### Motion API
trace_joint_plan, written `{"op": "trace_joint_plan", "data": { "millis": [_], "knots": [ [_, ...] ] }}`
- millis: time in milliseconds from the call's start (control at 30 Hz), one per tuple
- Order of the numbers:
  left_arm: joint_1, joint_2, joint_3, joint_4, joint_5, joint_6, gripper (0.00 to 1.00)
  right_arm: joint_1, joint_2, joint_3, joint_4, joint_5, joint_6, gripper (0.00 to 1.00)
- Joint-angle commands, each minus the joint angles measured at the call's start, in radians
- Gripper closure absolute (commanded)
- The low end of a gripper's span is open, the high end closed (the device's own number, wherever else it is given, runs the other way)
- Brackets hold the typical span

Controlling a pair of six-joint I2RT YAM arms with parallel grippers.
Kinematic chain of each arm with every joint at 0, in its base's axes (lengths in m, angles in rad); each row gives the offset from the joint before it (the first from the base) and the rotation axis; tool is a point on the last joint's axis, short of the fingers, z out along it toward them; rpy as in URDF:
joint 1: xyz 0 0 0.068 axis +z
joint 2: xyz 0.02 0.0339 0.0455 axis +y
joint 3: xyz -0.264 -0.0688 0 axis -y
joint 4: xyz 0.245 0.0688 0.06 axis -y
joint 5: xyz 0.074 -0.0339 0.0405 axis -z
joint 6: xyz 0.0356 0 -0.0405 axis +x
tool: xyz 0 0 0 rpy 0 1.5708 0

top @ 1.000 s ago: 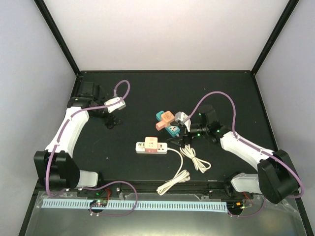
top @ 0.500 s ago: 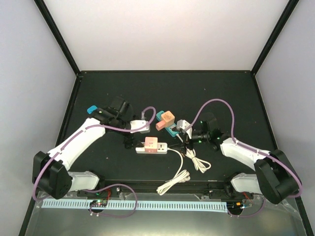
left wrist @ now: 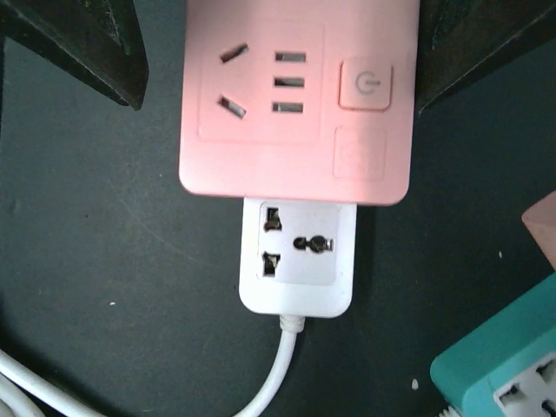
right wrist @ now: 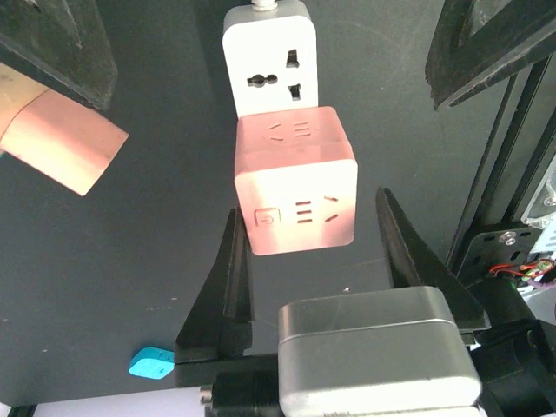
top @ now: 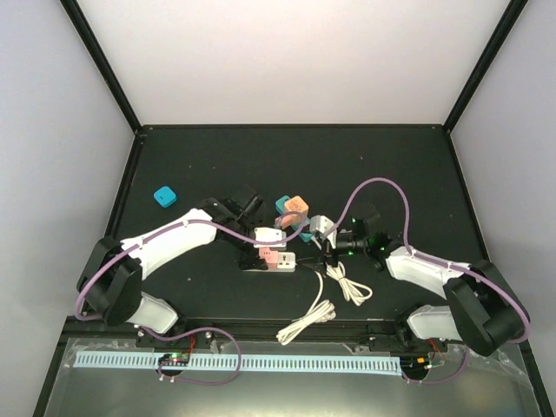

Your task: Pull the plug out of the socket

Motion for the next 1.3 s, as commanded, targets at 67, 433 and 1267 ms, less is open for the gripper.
{"op": "trace_joint_plan", "data": {
  "millis": [67,433,1267],
  "knots": [
    [-0.038,0.025,-0.004,0.07,-0.05,-0.039,0.33,0.037,0.029,-0.039,0.114,0.037,-0.016,0.0],
    [-0.037,-0.05,-0.085,0.082,-0.087,-0.041,0.59,0.123,0.127,-0.06,0.248,0.112,-0.036,0.01],
    [0.014,-0.146,-0.111,-0.003,0.005,0.043,0.75,0.267,0.463,0.071,0.366,0.21,-0.033,0.13]
  ]
}}
